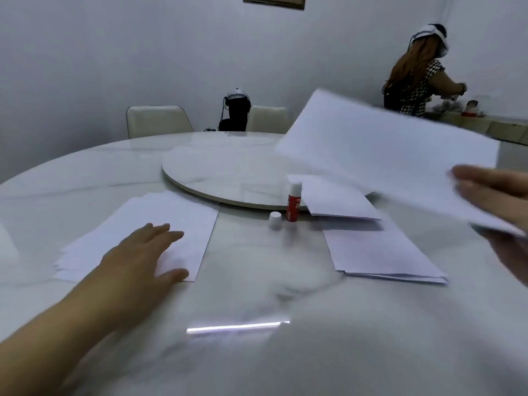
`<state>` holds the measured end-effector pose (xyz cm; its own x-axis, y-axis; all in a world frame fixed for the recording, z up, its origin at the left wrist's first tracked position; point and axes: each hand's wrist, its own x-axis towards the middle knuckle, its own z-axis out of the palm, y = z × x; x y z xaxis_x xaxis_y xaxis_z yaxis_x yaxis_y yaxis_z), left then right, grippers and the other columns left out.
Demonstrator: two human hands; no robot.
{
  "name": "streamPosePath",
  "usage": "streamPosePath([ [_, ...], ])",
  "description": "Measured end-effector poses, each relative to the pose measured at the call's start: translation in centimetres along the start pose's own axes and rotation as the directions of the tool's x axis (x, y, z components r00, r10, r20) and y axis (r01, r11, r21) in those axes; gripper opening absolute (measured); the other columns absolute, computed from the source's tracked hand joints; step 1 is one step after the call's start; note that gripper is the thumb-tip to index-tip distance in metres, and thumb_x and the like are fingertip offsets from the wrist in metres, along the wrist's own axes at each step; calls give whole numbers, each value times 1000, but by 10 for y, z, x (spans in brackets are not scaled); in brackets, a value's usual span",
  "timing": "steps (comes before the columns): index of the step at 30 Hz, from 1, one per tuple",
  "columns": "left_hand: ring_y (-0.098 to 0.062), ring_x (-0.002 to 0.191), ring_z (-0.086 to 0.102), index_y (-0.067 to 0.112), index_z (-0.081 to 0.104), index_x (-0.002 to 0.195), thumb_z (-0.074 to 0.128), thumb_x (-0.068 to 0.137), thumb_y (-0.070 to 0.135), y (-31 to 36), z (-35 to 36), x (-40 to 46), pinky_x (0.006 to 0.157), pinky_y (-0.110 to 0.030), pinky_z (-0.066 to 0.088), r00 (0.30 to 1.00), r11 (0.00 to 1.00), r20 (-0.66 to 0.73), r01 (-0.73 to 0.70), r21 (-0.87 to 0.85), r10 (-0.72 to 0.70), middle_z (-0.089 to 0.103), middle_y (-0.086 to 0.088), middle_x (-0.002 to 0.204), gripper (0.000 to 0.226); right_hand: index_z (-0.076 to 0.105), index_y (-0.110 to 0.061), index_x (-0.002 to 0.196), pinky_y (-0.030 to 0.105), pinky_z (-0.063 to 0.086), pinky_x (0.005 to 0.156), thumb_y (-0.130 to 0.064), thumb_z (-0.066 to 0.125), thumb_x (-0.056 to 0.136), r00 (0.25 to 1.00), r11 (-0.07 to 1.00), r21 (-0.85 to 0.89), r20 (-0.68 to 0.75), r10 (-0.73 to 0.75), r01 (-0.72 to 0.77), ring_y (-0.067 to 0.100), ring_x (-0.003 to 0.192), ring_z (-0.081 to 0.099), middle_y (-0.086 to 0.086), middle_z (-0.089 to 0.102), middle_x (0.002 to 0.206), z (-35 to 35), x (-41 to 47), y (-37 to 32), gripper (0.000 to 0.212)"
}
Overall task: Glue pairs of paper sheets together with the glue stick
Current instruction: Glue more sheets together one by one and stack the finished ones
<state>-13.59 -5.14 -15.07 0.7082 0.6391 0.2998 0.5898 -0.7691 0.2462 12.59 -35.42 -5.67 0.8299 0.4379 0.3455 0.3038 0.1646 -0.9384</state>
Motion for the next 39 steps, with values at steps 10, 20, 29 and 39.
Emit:
streamPosePath([
  [10, -6, 100, 51, 33, 59, 114, 53, 89, 46, -4, 12, -1, 87, -26, 41, 996, 996, -34, -78, -34, 77, 52, 21, 104, 29, 58, -7, 105, 16, 53, 50, 9, 43, 95, 885, 930, 257, -318, 339, -264, 28, 83, 67, 12, 57, 111, 76, 92, 78, 24],
  [20, -12, 101, 54, 30, 48, 129, 50, 90, 15, -4, 9, -7, 82, -23, 38, 995, 996, -89, -43, -73, 37, 58, 10, 114, 42, 65, -11, 76, 29, 58, 74, 1, 74, 77, 845, 908, -2, -369, 388, -418, 24, 75, 73, 5, 69, 87, 102, 99, 121, 15],
  [29, -18, 90, 56, 28, 51, 119, 46, 91, 13, -2, 5, -8, 73, -28, 37, 996, 996, -86, 4, -89, -12, 63, 4, 103, 33, 67, -15, 88, 30, 44, 71, -41, 74, 80, 976, 912, -363, -171, 136, -190, 14, 72, 56, -1, 64, 84, 116, 75, 105, 28],
  [39, -19, 50, 46, 20, 40, 67, 51, 91, 19, -1, -3, -12, 47, -29, 37, 899, 965, -398, 86, -248, -182, 48, 1, 51, 27, 66, -17, 103, 30, 47, 83, -45, 80, 72, 972, 865, -475, 74, 222, -161, 19, 101, 61, 6, 62, 117, 168, 88, 104, 44],
])
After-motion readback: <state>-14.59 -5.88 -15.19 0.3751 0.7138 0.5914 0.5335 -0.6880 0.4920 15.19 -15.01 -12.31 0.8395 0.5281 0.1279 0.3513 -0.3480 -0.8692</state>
